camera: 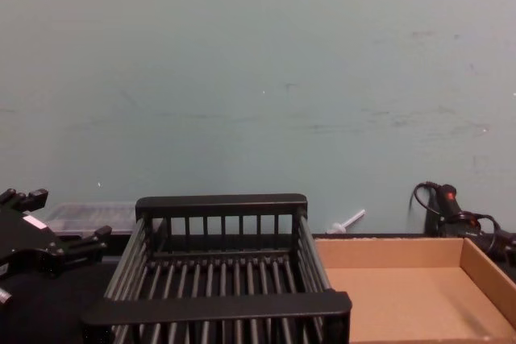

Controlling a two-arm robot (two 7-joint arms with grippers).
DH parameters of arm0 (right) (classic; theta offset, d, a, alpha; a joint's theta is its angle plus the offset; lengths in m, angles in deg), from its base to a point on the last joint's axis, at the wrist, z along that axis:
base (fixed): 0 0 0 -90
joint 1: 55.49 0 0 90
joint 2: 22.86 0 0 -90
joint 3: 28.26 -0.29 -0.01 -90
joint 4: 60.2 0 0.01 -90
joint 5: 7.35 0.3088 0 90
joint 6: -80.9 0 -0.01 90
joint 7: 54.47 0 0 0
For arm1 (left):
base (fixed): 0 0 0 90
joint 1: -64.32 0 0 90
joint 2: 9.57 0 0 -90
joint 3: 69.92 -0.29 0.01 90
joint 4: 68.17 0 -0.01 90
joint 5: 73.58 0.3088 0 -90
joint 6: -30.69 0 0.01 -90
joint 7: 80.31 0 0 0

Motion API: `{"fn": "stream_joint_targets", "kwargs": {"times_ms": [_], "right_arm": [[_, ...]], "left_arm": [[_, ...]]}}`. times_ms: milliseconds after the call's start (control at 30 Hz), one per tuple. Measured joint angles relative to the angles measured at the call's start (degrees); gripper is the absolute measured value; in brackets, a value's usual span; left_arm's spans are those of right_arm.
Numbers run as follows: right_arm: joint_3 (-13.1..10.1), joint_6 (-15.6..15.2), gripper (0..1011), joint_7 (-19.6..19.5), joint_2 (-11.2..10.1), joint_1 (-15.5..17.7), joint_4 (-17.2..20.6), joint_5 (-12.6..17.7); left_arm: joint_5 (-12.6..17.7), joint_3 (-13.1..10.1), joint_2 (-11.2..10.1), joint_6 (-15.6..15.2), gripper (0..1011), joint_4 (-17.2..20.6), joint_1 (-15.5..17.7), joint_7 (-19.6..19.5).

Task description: Pick up the white tape and place it into the black box , Pick up the silver tape and place it into the brown box.

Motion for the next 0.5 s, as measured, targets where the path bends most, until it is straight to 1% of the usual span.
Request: {"fn": "stream_joint_targets", "kwargs": {"times_ms": [500], "right_arm": [[0.0, 0.0, 1002, 0.0, 0.0, 0.0, 0.0, 0.0]], "left_arm": [[0.0, 0.0, 0.0, 0.0, 1001, 0.0, 0.0, 0.0]]}}
